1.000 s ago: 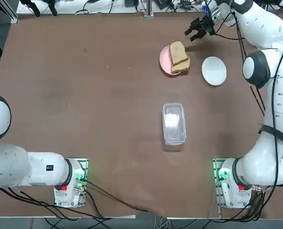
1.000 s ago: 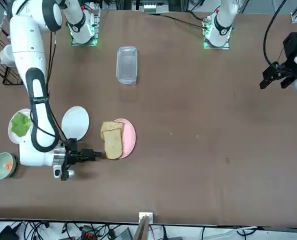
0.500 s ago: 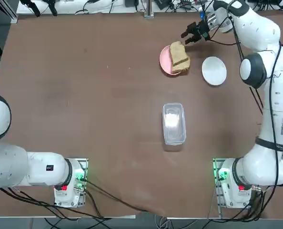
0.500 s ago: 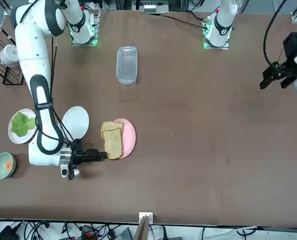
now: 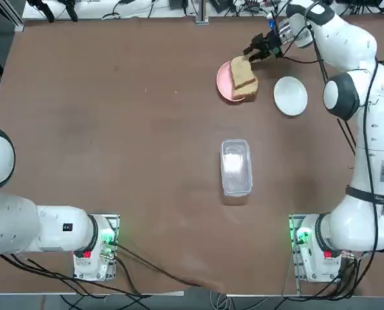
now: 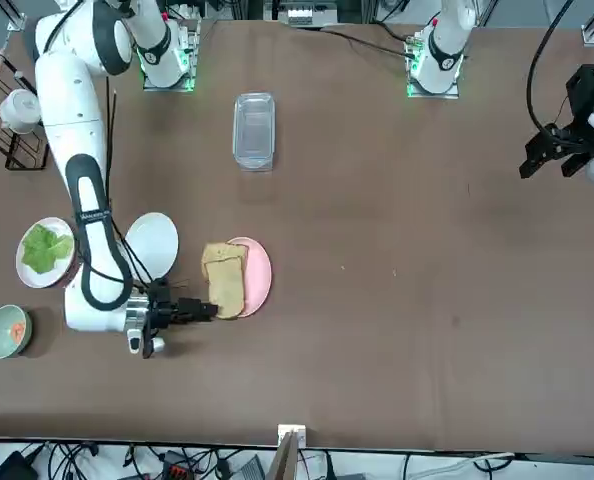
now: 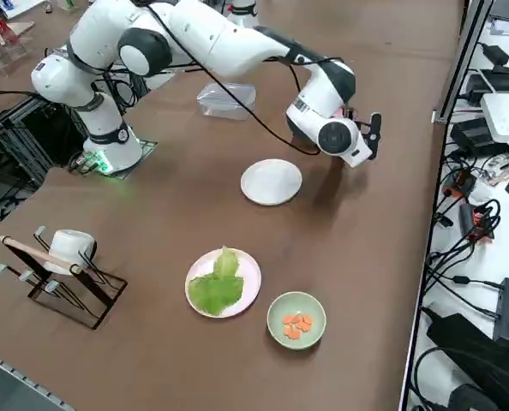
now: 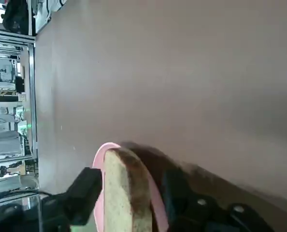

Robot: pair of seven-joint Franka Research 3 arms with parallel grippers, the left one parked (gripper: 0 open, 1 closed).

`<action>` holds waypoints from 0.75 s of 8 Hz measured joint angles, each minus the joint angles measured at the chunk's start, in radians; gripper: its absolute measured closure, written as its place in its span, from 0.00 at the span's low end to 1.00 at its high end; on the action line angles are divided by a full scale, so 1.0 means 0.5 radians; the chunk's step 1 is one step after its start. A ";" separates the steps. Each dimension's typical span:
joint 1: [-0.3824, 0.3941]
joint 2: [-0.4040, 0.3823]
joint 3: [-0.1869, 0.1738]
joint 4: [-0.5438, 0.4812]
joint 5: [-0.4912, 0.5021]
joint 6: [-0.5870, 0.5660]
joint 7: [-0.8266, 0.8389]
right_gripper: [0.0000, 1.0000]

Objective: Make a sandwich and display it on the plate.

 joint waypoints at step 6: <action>0.019 0.011 0.002 -0.009 0.010 0.013 0.000 0.37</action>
